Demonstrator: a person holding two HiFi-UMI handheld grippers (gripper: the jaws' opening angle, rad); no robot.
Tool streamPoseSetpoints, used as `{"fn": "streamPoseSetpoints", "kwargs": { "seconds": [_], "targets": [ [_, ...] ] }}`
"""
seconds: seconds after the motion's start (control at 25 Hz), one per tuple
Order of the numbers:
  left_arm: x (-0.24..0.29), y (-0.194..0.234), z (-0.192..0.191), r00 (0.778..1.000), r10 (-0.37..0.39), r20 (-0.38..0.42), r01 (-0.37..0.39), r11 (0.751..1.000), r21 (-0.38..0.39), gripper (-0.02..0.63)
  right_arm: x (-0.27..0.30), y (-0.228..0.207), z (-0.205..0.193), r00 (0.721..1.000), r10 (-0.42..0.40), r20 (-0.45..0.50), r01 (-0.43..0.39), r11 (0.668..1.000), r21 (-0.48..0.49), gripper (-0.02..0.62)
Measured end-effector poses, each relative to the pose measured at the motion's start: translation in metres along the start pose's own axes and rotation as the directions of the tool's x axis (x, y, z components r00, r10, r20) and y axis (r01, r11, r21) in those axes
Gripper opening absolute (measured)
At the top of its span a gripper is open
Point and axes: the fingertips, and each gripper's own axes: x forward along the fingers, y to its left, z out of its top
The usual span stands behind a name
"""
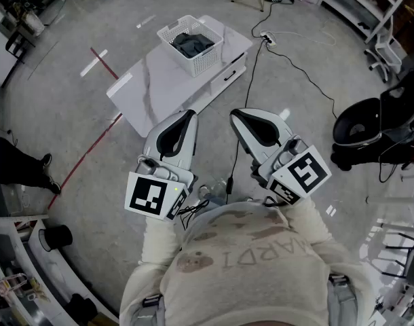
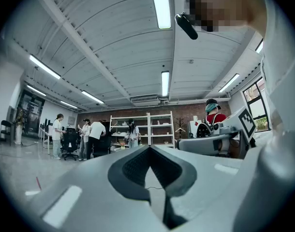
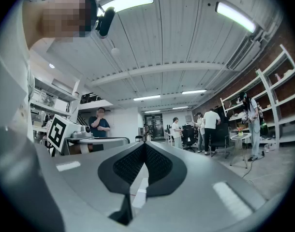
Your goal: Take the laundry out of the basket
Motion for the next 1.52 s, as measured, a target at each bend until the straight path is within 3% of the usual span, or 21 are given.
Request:
{"fn": "streamPoseSetpoints", "kwargs": {
  "seconds": [0.56, 0.92, 1.24, 1.52],
  "targets": [
    [0.004, 0.046, -0.004, 1.000, -0.024, -0.008, 0.024, 1.000, 0.000, 0.000, 0.043, -0.003, -0.004, 0.999, -0.037, 0.001, 0.037, 0.999, 0.007, 0.026],
    [0.007, 0.089, -0.011, 0.996, -0.090, -0.015, 0.090, 0.996, 0.004, 0.000, 0.084, -0.004, -0.006, 0.994, -0.107, 0.028, 0.106, 0.994, 0.033, 0.028],
    [0.057, 0.100, -0.019, 0.995, -0.103, -0.005, 0.103, 0.995, -0.010, 0.000, 0.095, -0.056, -0.010, 0.994, -0.105, 0.021, 0.104, 0.994, 0.035, 0.028],
    [0.124, 0.113, -0.016, 1.000, -0.017, -0.004, 0.017, 1.000, -0.005, 0.000, 0.112, -0.134, 0.005, 0.999, -0.028, 0.034, 0.027, 0.999, 0.028, 0.028]
  ]
}}
